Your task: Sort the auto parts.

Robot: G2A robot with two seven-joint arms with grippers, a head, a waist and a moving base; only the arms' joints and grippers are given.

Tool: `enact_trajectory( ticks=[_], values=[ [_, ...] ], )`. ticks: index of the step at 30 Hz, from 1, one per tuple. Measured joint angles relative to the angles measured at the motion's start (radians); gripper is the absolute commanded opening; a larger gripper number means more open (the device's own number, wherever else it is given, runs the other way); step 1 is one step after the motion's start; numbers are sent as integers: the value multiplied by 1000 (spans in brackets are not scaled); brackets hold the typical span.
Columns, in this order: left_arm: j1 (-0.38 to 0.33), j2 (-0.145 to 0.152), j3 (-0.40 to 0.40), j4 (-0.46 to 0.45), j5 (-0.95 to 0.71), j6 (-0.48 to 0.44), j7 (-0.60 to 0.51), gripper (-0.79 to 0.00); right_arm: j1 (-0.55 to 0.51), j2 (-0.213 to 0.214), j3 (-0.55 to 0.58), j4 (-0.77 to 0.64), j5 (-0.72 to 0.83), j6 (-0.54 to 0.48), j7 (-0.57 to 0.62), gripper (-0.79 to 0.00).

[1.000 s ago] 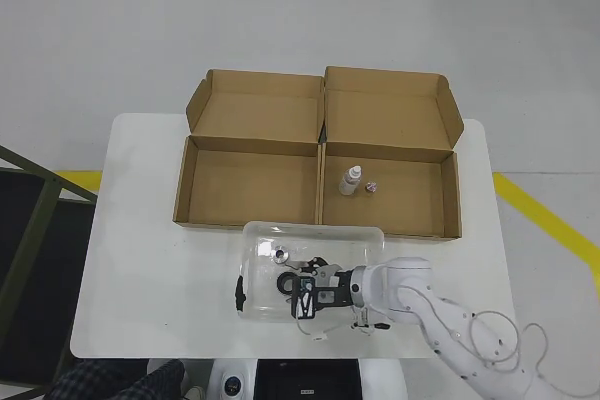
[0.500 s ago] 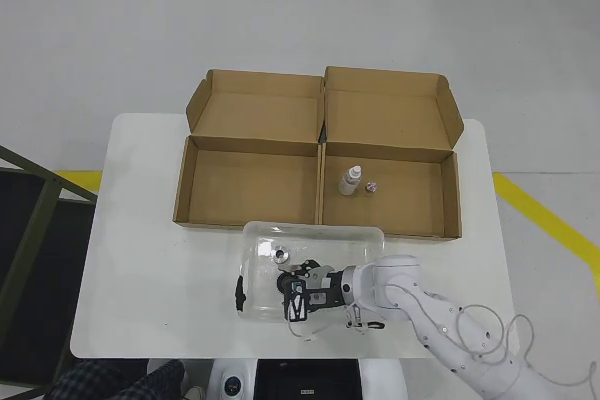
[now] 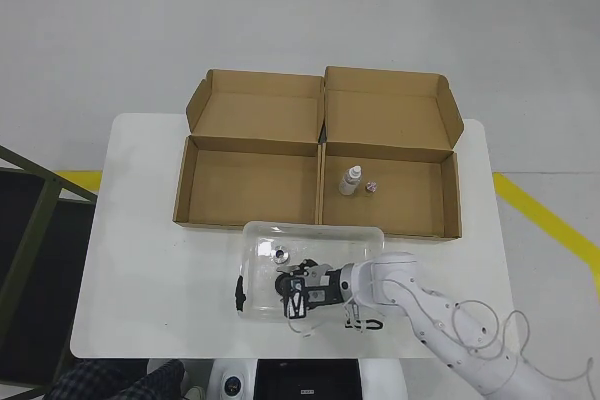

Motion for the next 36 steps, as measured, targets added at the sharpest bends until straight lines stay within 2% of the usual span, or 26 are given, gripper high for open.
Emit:
enact_trajectory(
  ticks=[14,36],
  values=[
    [0,0,0,0,0,0,0,0,-34,19,83,-52,61,-38,-19,-785],
    [0,0,0,0,0,0,0,0,-111,69,314,-212,220,-75,35,-785]
  ],
)
